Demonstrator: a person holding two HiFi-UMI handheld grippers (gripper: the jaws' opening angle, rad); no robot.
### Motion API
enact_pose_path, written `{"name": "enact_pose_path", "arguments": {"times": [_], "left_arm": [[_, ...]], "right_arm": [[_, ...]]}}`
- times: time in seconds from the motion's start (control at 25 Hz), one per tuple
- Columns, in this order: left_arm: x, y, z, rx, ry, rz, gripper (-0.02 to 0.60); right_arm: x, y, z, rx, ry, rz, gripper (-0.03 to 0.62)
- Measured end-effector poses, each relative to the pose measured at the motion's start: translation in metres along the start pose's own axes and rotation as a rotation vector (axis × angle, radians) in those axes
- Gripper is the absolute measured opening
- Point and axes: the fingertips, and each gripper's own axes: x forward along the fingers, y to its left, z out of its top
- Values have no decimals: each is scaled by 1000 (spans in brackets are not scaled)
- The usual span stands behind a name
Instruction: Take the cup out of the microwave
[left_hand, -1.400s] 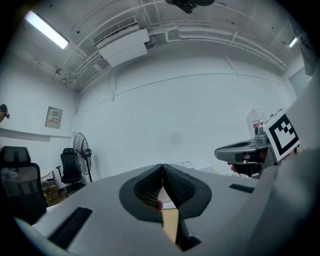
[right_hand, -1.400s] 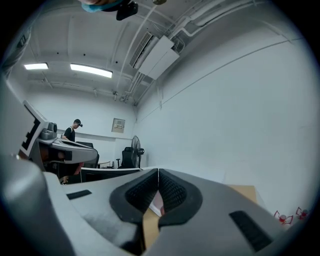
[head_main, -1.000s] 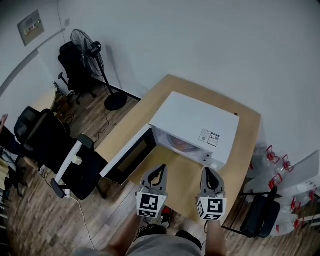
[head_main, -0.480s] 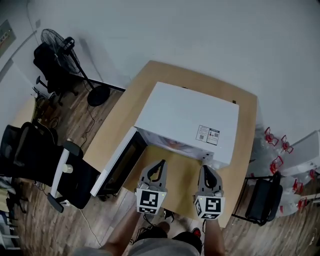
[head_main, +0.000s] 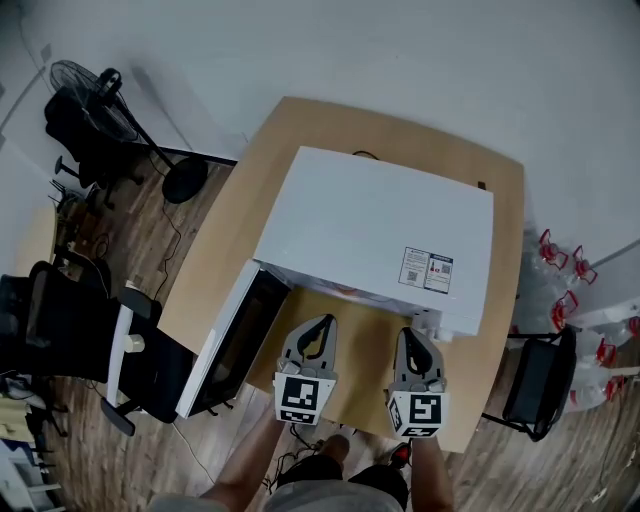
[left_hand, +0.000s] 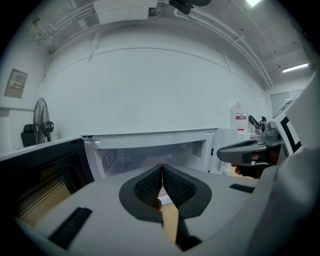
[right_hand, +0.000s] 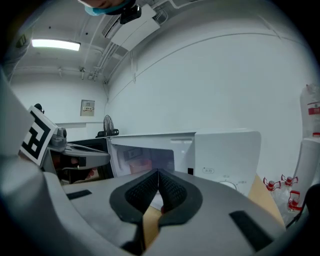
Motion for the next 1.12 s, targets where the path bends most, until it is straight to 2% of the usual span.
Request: {"name": "enact_pose_path", "arguments": {"times": [0.16,0.28,0.36,0.68,0.88,1.12], "left_arm": [[12,6,-6,0,9,3,25],[19,4,-11,-6,23,-26,34],[25,2,-13,-7,26,-43,130],[55,-7,-26,-15,47,-114,336],[74,0,-30,-49,54,-106,376],[92,9,-32,-55,52,-90,383]], "right_arm": [[6,4,-7,11,15,2,18],[7,5,-9,14,22,3,18],[8,5,-8,15,22,4,18],[12,11,-15,14,42,16,18],[14,14,-21,12,59,21,18],[19,12,-25,11,73,18,18]]}}
